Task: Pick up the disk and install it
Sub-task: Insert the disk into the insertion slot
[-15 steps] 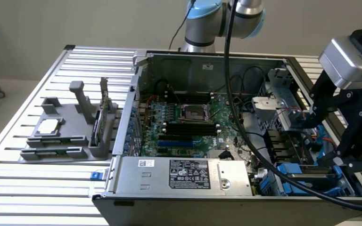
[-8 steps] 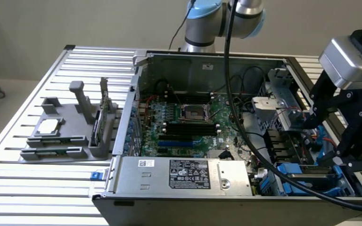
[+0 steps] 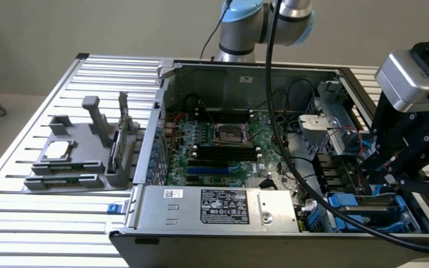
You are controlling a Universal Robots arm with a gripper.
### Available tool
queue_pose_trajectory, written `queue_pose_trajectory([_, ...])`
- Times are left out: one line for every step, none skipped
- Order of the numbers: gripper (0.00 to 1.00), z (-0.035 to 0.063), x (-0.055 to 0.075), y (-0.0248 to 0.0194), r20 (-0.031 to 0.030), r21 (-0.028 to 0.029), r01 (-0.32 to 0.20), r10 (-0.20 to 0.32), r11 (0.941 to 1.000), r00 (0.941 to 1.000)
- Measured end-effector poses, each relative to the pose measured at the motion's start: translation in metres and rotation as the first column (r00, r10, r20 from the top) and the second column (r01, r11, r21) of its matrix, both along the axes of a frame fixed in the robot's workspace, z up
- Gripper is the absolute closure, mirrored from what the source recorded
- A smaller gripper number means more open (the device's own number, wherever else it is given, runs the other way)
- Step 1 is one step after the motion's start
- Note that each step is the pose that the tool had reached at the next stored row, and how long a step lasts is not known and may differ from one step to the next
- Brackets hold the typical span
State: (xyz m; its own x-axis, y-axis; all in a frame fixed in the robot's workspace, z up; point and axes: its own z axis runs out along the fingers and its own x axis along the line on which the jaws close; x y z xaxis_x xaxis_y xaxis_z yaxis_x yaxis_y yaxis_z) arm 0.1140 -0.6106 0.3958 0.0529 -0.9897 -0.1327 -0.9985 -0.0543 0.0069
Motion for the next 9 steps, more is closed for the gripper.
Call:
queue_pose_trajectory([0.71,-0.0011,0.0,0.0,0.0025,0.0,-0.001,0.001,1.0,1.0])
queue_pose_trajectory([0.77,-0.0024,0.001,0.0,0.0046,0.0001,-0.002,0.002,1.0,1.0])
queue_pose_trajectory([0.77,-0.0037,0.003,0.0,0.0056,0.0,-0.002,0.002,1.0,1.0])
queue_pose_trajectory([0.83,-0.0053,0.004,0.0001,0.0064,0.0,-0.004,0.004,1.0,1.0])
queue_pose_trajectory([0.89,-0.0069,0.006,0.0003,0.007,-0.0001,-0.005,0.005,1.0,1.0])
queue_pose_trajectory([0.89,-0.0088,0.007,0.0006,0.0073,-0.0002,-0.006,0.006,1.0,1.0])
queue_pose_trajectory([0.89,-0.0105,0.009,0.001,0.0074,-0.0001,-0.007,0.007,1.0,0.9999])
queue_pose_trajectory([0.89,-0.0124,0.011,0.0013,0.0075,-0.0002,-0.008,0.008,1.0,0.9999])
queue_pose_trajectory([0.89,-0.0143,0.014,0.0017,0.0075,-0.0002,-0.009,0.009,1.0,0.9999])
